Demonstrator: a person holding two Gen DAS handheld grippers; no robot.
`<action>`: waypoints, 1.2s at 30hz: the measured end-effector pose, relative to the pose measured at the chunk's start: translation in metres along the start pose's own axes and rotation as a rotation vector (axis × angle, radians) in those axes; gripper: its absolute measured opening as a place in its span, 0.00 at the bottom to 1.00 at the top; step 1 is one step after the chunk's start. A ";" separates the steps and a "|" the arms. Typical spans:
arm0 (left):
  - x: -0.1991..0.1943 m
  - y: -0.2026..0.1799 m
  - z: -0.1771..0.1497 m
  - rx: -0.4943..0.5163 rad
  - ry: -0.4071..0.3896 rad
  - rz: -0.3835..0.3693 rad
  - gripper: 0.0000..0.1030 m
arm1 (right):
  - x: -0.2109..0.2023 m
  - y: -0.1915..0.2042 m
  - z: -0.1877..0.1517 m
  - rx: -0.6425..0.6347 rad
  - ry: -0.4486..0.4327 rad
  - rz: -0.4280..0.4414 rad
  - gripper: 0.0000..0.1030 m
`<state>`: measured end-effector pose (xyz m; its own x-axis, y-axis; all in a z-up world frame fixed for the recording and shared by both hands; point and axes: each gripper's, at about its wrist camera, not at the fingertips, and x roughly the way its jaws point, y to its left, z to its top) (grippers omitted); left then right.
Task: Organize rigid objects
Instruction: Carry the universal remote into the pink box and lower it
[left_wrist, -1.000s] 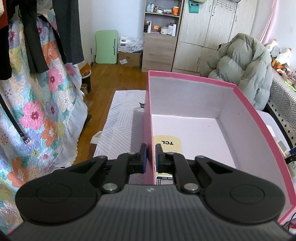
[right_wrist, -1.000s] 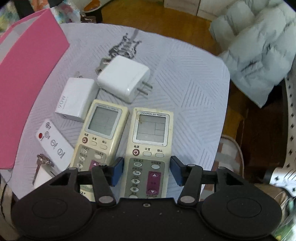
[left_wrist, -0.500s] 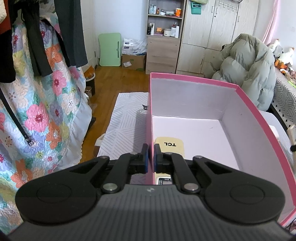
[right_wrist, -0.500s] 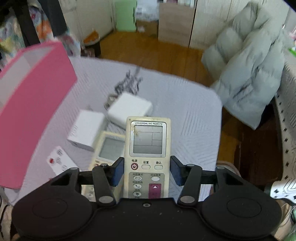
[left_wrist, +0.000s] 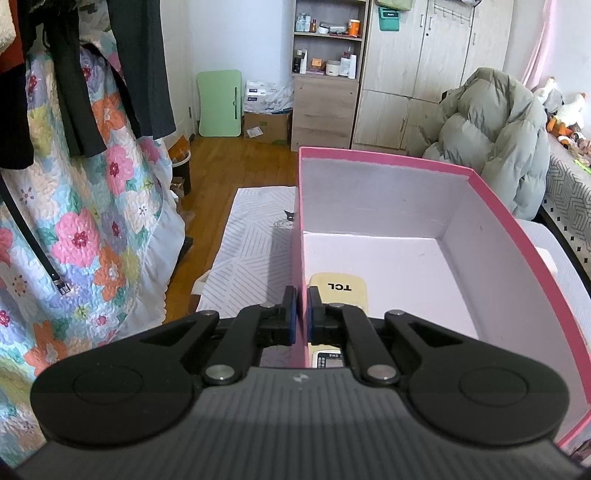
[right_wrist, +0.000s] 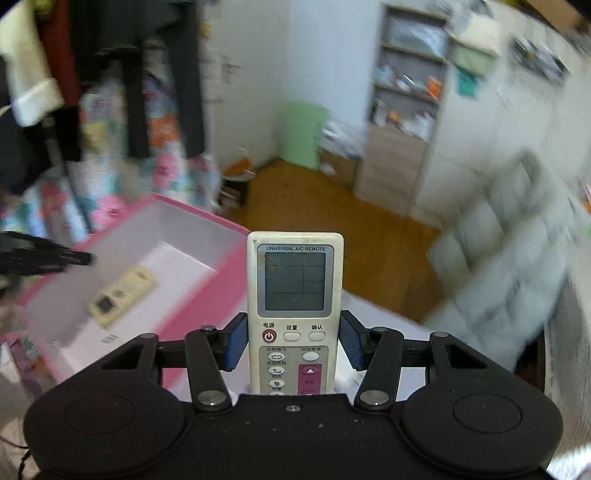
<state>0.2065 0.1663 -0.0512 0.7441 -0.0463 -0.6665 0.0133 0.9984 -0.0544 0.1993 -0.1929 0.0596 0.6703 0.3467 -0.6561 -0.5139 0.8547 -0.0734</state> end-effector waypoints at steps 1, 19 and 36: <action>-0.001 -0.002 -0.001 0.003 0.000 0.003 0.04 | 0.000 0.009 0.009 -0.036 0.012 0.024 0.56; -0.006 -0.003 -0.009 0.036 -0.026 -0.001 0.04 | 0.121 0.174 0.070 -0.628 0.268 0.157 0.56; -0.006 0.013 -0.011 -0.007 -0.026 -0.076 0.07 | 0.185 0.193 0.074 -0.704 0.458 0.193 0.56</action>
<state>0.1951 0.1793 -0.0564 0.7582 -0.1210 -0.6407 0.0661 0.9918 -0.1091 0.2640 0.0645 -0.0209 0.3330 0.1421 -0.9322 -0.9103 0.3062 -0.2785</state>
